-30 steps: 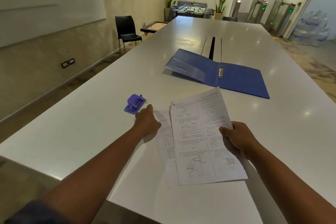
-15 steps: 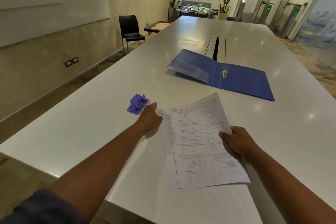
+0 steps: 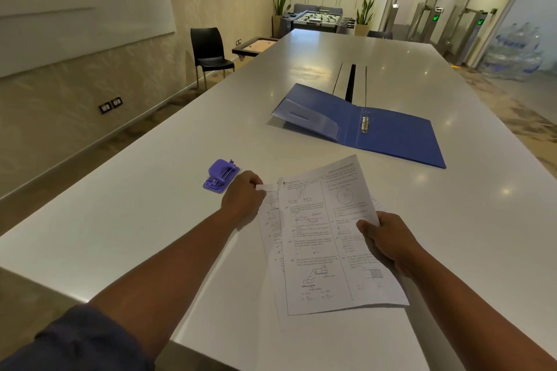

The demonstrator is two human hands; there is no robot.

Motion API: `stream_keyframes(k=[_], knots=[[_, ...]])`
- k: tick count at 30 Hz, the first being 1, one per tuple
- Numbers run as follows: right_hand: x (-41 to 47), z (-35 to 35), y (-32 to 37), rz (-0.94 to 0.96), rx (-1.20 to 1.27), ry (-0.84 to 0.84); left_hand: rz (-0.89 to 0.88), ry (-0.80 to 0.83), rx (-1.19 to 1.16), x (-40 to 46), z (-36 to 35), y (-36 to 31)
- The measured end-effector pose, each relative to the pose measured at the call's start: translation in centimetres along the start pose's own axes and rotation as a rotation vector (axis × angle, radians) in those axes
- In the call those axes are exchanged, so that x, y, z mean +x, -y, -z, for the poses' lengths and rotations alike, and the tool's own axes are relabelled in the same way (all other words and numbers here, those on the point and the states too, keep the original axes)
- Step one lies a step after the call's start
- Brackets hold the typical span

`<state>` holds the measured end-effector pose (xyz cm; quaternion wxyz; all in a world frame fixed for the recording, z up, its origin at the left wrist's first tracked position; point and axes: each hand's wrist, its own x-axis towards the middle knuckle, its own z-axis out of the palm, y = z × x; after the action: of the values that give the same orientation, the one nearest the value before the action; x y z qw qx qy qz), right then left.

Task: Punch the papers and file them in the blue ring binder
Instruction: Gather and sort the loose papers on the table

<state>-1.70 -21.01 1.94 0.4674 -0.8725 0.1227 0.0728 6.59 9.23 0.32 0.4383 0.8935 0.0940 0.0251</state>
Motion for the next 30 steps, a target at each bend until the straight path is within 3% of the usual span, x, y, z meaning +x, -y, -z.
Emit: stream_keyframes(k=[6,12,17,21,30], knots=[[-0.4,0.2,-0.5,-0.018,0.179,0.013,0.080,-0.194,-0.415,-1.7,-0.8,-0.3],[-1.1,0.7,-0.7,-0.005,0.418,0.029,-0.031,-0.178,-0.605,-2.4,-0.2,-1.4],[-1.6,2.0,-1.0,-0.002,0.587,-0.010,-0.166,-0.277,-0.624,-3.1,1.6,-4.3],[-2.2,3.7,-0.2,0.048,0.561,-0.124,-0.358,-0.389,-0.554,-3.5,4.4,-7.3],[-2.1,6.7,0.0,0.137,0.418,-0.315,-0.604,-0.356,-0.454,-3.8,9.7,-12.1]])
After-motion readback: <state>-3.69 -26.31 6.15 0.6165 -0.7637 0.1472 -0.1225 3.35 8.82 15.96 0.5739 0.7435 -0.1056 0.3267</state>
